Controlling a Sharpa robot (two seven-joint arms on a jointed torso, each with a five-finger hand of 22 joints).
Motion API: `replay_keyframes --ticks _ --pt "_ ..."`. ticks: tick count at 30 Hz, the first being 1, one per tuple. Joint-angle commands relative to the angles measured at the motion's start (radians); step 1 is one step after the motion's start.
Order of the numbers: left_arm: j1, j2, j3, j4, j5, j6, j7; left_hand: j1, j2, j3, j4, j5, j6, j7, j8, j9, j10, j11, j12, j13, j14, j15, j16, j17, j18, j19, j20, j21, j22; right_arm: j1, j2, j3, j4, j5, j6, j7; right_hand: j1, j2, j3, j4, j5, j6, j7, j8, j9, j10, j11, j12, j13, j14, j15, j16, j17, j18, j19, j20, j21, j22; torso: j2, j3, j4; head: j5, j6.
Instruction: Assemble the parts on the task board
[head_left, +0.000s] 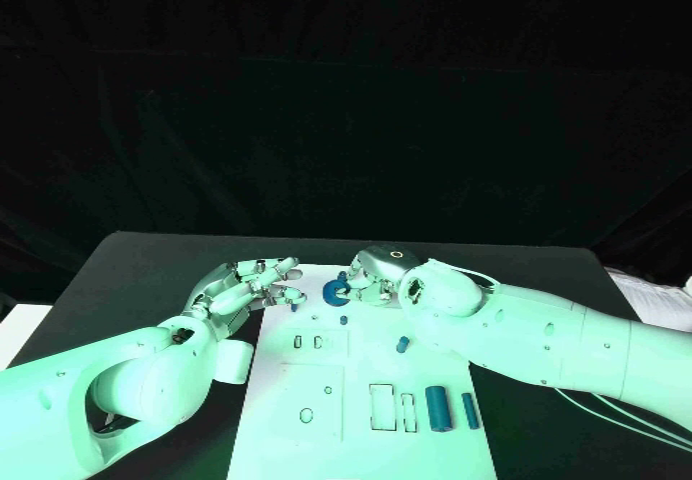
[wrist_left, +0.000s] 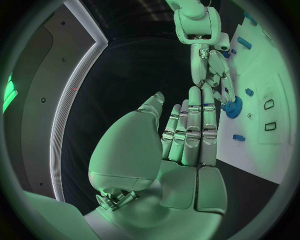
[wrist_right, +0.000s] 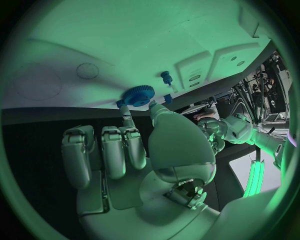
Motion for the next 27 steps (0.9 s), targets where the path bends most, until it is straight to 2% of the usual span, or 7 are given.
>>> replay_keyframes --ticks 1,3,7,12,16,24,27 --pt "0.001 -0.001 0.001 0.001 0.001 0.018 0.005 0.002 -0.001 -0.001 -0.006 -0.004 -0.002 0.002 -0.004 0.0 -0.006 0.002 -0.004 0.0 -0.006 -0.001 -0.006 0.001 0.011 0.0 0.005 -0.003 -0.001 0.0 -0.034 0.007 0.028 0.087 -0.142 0.096 0.009 -0.016 -0.001 -0.008 0.008 0.0 0.002 -0.004 -0.001 0.104 -0.004 0.003 0.263 0.104 -0.003 0.004 0.263 -0.005 0.1 -0.001 0.002 0.253 -0.001 0.0001 -0.0031 0.0 0.002" --pt "0.001 -0.003 0.001 0.0 0.001 0.019 0.005 0.002 -0.001 -0.001 -0.006 -0.004 -0.002 0.002 -0.004 0.0 -0.006 0.002 -0.004 0.0 -0.006 -0.001 -0.006 0.001 0.011 0.0 0.005 -0.003 -0.001 0.0 -0.07 0.015 0.05 0.165 -0.14 0.149 0.013 -0.027 -0.006 -0.009 0.021 -0.003 0.003 -0.005 -0.001 0.104 -0.003 0.003 0.263 0.104 -0.003 0.004 0.263 -0.005 0.1 -0.001 0.002 0.254 -0.001 0.0003 -0.0041 -0.001 0.003" --pt "0.001 -0.003 0.001 -0.007 0.001 0.021 0.006 0.004 -0.001 0.0 -0.008 -0.004 -0.003 0.002 -0.005 0.0 -0.007 0.002 -0.004 0.0 -0.007 -0.001 -0.006 0.002 0.011 0.0 0.005 -0.003 -0.002 0.006 -0.154 0.028 0.079 0.355 -0.091 0.258 0.081 -0.044 -0.003 -0.06 0.071 -0.004 0.004 -0.004 -0.002 0.104 -0.002 0.003 0.263 0.104 -0.002 0.004 0.263 -0.004 0.098 -0.001 0.001 0.251 -0.006 0.0034 -0.0117 0.0 0.004" --pt "0.0 -0.003 0.0 -0.013 0.001 0.023 0.007 0.005 0.0 0.0 -0.009 -0.004 -0.002 0.001 -0.005 0.0 -0.006 0.001 -0.004 0.0 -0.007 -0.001 -0.006 0.003 0.011 0.0 0.005 -0.003 -0.002 0.01 -0.259 0.034 0.101 0.505 -0.028 0.356 0.187 -0.066 0.007 -0.152 0.052 -0.003 0.006 -0.004 -0.002 0.104 -0.002 0.003 0.263 0.104 -0.002 0.004 0.263 -0.004 0.099 -0.001 0.002 0.252 -0.008 0.0087 -0.0205 0.004 0.006" --pt "0.0 0.0 0.0 -0.018 0.001 0.025 0.006 0.005 0.0 0.001 -0.009 -0.004 -0.002 0.001 -0.005 0.0 -0.005 0.001 -0.004 0.0 -0.007 -0.001 -0.006 0.004 0.011 0.0 0.005 -0.004 -0.002 0.006 -0.316 0.035 0.098 0.55 -0.003 0.393 0.232 -0.074 0.009 -0.198 0.047 -0.001 0.008 -0.004 -0.002 0.104 -0.001 0.003 0.263 0.104 -0.001 0.004 0.263 -0.004 0.098 0.0 0.001 0.251 -0.01 0.0157 -0.0284 0.004 0.008" --pt "-0.003 0.009 -0.001 -0.025 0.001 0.028 0.006 0.006 0.001 0.001 -0.01 -0.004 -0.001 0.001 -0.005 0.0 -0.005 0.001 -0.003 0.0 -0.007 -0.001 -0.007 0.004 0.011 0.0 0.005 -0.004 -0.002 -0.012 -0.365 0.035 0.049 0.569 0.004 0.421 0.241 -0.079 0.006 -0.211 0.049 -0.003 0.008 -0.005 -0.002 0.104 0.0 0.003 0.263 0.104 0.0 0.004 0.263 -0.004 0.098 0.001 0.001 0.251 -0.012 0.0244 -0.0355 -0.003 0.01" --pt "-0.004 0.011 -0.001 -0.028 0.001 0.029 0.006 0.006 0.001 0.001 -0.01 -0.004 -0.001 0.001 -0.005 0.0 -0.005 0.001 -0.003 0.0 -0.007 -0.001 -0.007 0.004 0.011 0.0 0.005 -0.004 -0.002 -0.026 -0.371 0.035 0.036 0.567 0.003 0.425 0.24 -0.08 0.004 -0.212 0.05 -0.004 0.008 -0.006 -0.003 0.104 0.001 0.003 0.263 0.104 0.0 0.004 0.263 -0.004 0.098 0.001 0.001 0.251 -0.011 0.0248 -0.0361 -0.004 0.009"
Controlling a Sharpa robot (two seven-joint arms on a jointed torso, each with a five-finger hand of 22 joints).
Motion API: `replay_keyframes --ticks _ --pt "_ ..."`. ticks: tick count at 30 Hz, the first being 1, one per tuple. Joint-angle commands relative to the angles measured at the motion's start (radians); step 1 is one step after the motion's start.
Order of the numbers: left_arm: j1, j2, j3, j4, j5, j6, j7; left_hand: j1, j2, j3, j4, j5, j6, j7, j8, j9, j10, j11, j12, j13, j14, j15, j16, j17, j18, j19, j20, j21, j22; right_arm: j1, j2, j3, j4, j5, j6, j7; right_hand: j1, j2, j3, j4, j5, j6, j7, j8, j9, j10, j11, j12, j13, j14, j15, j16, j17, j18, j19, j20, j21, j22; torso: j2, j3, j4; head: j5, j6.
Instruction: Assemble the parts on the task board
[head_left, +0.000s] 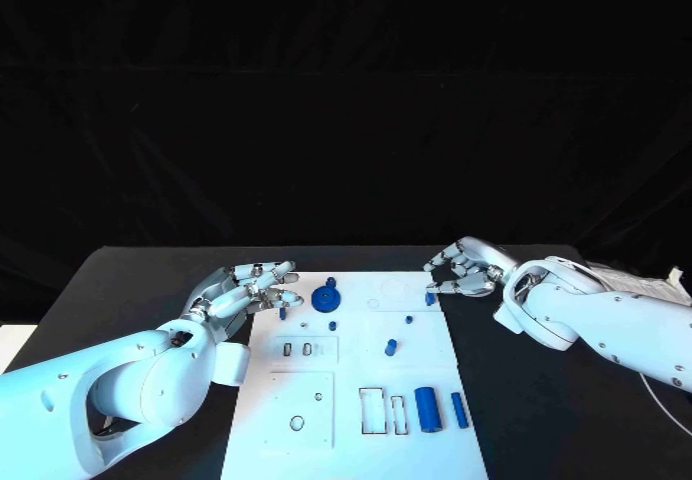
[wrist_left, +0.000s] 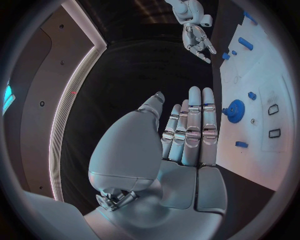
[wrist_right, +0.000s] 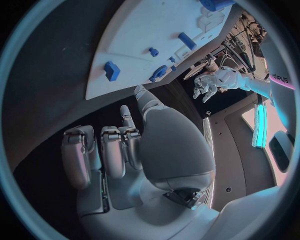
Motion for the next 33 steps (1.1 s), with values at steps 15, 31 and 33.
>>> replay_keyframes --ticks 15,31,33 --pt "-0.003 0.006 0.0 -0.009 0.001 0.025 0.005 0.006 0.001 0.001 -0.004 -0.004 -0.001 0.001 -0.005 0.0 -0.005 0.001 -0.003 0.0 -0.007 -0.001 -0.007 0.002 0.012 0.0 0.005 -0.004 -0.001 -0.052 0.024 0.0 -0.075 0.022 0.025 0.057 0.005 -0.006 -0.003 -0.004 0.002 -0.002 0.005 -0.006 -0.002 0.104 0.001 0.003 0.263 0.104 0.0 0.004 0.263 -0.004 0.098 0.001 0.001 0.251 0.0 -0.0005 -0.0002 0.003 -0.012" --pt "-0.003 0.009 0.0 -0.01 0.001 0.026 0.004 0.006 0.001 0.001 -0.006 -0.004 0.0 0.0 -0.005 0.0 -0.004 0.0 -0.003 0.0 -0.007 -0.001 -0.007 0.003 0.012 0.0 0.005 -0.004 -0.002 -0.061 0.061 0.0 -0.125 0.021 0.038 0.06 0.016 0.031 0.012 -0.018 -0.003 0.023 0.002 0.003 0.002 0.104 -0.002 0.003 0.263 0.104 -0.001 0.004 0.263 -0.004 0.099 0.001 0.002 0.253 -0.001 -0.0006 0.0011 0.005 -0.017" --pt "-0.003 0.009 0.0 -0.011 0.001 0.025 0.004 0.006 0.001 0.001 -0.006 -0.004 0.0 0.0 -0.005 0.0 -0.004 0.0 -0.003 0.0 -0.007 -0.001 -0.007 0.003 0.012 0.0 0.005 -0.004 -0.002 -0.063 0.064 0.0 -0.127 0.021 0.041 0.06 0.017 0.033 0.014 -0.02 -0.004 0.027 0.001 0.004 0.002 0.104 -0.003 0.003 0.263 0.104 -0.002 0.004 0.263 -0.005 0.1 0.001 0.002 0.254 -0.001 -0.0004 0.0006 0.005 -0.017"
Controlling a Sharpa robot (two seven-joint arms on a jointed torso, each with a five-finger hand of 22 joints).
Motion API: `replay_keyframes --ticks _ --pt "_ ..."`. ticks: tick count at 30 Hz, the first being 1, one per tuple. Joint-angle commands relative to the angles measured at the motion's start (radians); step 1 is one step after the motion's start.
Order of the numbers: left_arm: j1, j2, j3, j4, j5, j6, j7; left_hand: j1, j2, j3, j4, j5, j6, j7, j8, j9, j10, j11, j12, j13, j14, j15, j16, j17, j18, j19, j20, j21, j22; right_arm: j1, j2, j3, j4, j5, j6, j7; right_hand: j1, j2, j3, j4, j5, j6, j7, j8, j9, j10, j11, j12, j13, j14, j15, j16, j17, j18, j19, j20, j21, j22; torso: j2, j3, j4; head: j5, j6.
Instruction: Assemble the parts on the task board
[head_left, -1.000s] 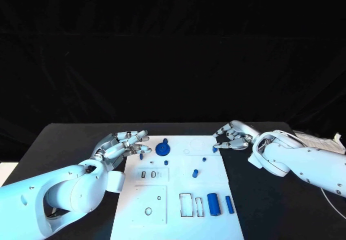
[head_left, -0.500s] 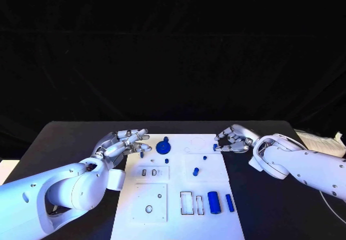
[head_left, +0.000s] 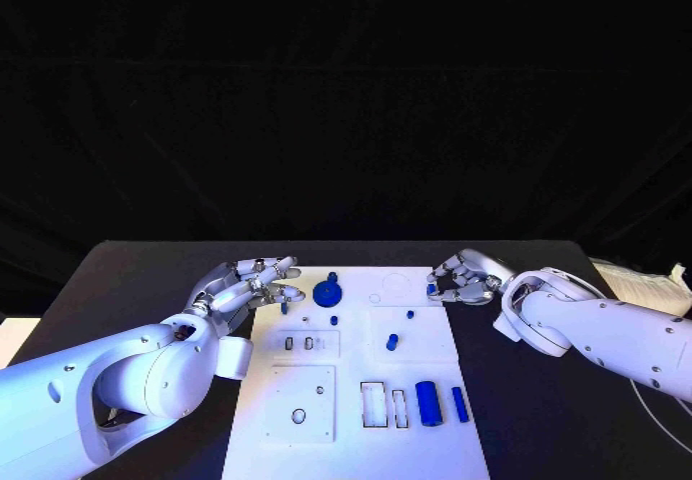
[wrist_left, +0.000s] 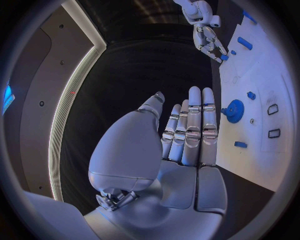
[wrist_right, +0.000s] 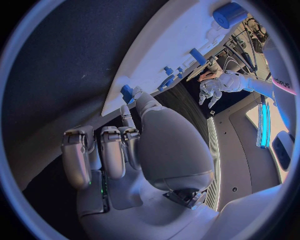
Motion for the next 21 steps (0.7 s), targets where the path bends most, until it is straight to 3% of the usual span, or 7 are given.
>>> replay_keyframes --ticks 1,15,21 --pt "0.0 0.002 0.0 0.001 0.001 0.02 0.004 0.006 0.001 0.001 -0.006 -0.004 0.0 0.0 -0.005 0.0 -0.004 0.0 -0.003 0.0 -0.007 -0.001 -0.007 0.001 0.012 0.0 0.005 -0.004 -0.001 -0.003 0.004 0.0 -0.004 -0.002 0.024 0.011 0.003 0.009 0.002 -0.009 -0.004 0.013 -0.002 0.004 0.001 0.104 -0.003 0.003 0.263 0.104 -0.002 0.004 0.263 -0.005 0.1 0.001 0.002 0.254 0.0 0.0001 -0.0002 0.001 -0.001" --pt "0.0 0.002 0.0 0.0 0.001 0.019 0.002 0.007 0.001 0.001 -0.007 -0.004 0.0 0.0 -0.005 0.0 -0.004 0.0 -0.003 0.0 -0.007 -0.002 -0.007 0.002 0.012 0.0 0.005 -0.004 -0.001 -0.007 0.008 0.0 -0.013 -0.002 0.033 0.008 0.004 0.019 0.009 -0.016 -0.005 0.03 -0.007 0.007 0.003 0.104 -0.007 0.003 0.263 0.104 -0.005 0.004 0.263 -0.005 0.101 -0.002 0.003 0.256 0.0 0.0003 -0.0006 0.0 -0.003" --pt "0.0 0.002 0.0 0.0 0.001 0.018 0.002 0.007 0.001 0.001 -0.007 -0.004 0.0 0.0 -0.005 0.0 -0.004 0.0 -0.003 0.0 -0.007 -0.002 -0.007 0.002 0.012 0.0 0.005 -0.004 -0.001 -0.007 0.012 0.0 -0.02 -0.002 0.032 0.006 0.002 0.036 0.02 -0.02 -0.009 0.055 -0.015 0.013 0.005 0.104 -0.015 0.003 0.263 0.104 -0.011 0.004 0.263 -0.006 0.102 -0.006 0.004 0.258 0.0 0.0006 -0.0001 -0.001 -0.003"
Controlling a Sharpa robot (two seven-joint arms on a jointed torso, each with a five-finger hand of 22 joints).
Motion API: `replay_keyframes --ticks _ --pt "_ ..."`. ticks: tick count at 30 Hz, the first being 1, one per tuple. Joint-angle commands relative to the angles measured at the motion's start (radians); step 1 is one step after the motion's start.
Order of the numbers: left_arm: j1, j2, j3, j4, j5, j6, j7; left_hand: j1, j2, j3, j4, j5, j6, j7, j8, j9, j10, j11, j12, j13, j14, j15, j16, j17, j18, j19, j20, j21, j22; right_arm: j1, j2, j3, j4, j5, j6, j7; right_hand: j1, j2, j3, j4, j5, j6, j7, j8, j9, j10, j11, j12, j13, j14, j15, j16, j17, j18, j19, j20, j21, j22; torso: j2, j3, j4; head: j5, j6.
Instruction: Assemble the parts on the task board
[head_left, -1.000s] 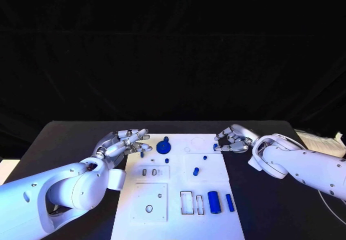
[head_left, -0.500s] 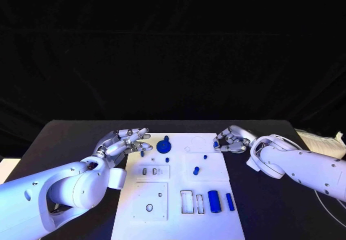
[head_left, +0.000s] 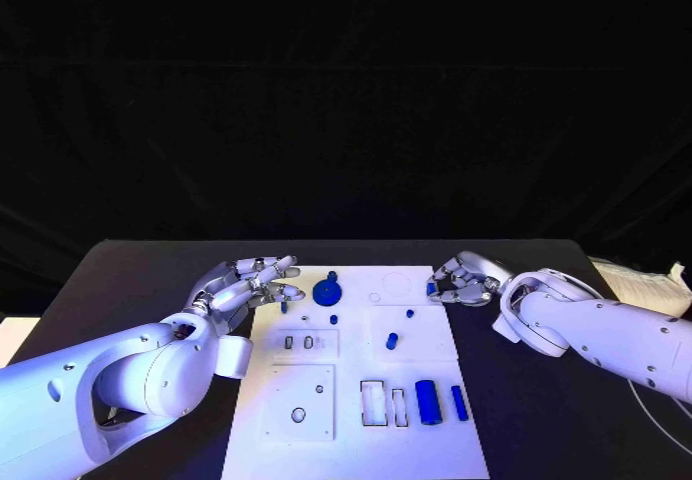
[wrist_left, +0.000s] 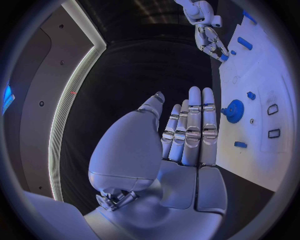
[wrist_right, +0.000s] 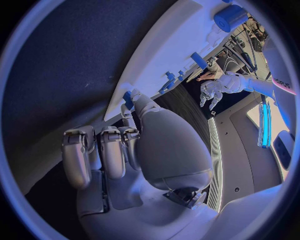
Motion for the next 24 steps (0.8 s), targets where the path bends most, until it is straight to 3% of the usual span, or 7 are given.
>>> replay_keyframes --ticks 1,16,24 --pt "0.0 0.002 0.0 0.001 0.001 0.018 0.003 0.007 0.001 0.001 -0.007 -0.004 0.0 0.0 -0.005 0.0 -0.004 0.0 -0.003 0.0 -0.007 -0.002 -0.002 0.001 0.012 0.0 0.005 -0.004 -0.001 -0.001 0.004 0.0 -0.004 -0.003 0.014 0.004 0.001 0.017 0.005 -0.004 -0.007 0.014 -0.003 0.006 0.002 0.104 -0.009 0.003 0.263 0.105 -0.012 0.004 0.264 -0.006 0.103 -0.007 0.005 0.259 0.0 0.0004 0.0002 0.0 0.0" --pt "0.0 0.003 0.0 -0.001 0.001 0.018 0.003 0.009 0.004 0.003 -0.008 -0.004 0.001 0.001 -0.006 0.0 -0.004 0.0 -0.003 0.0 -0.008 -0.002 -0.003 0.003 0.012 0.001 0.005 -0.004 -0.002 -0.006 0.026 0.0 -0.018 -0.032 -0.011 -0.025 -0.013 0.019 0.007 -0.009 -0.024 0.032 -0.01 0.006 0.002 0.104 -0.015 0.003 0.263 0.105 -0.019 0.004 0.264 -0.007 0.104 -0.015 0.006 0.262 -0.001 0.0001 0.0006 -0.002 -0.005" --pt "0.0 0.005 0.0 -0.004 0.001 0.018 0.003 0.01 0.005 0.005 -0.01 -0.003 0.001 0.0 -0.006 0.001 -0.004 0.0 -0.003 0.0 -0.008 -0.002 -0.003 0.004 0.012 0.001 0.005 -0.004 -0.002 -0.005 0.022 0.003 0.029 -0.022 -0.08 -0.016 -0.023 0.043 0.026 -0.012 0.047 0.076 -0.029 0.018 0.011 0.104 -0.032 0.003 0.263 0.105 -0.031 0.004 0.264 -0.007 0.105 -0.025 0.006 0.263 -0.001 0.0005 0.0 0.001 -0.003"
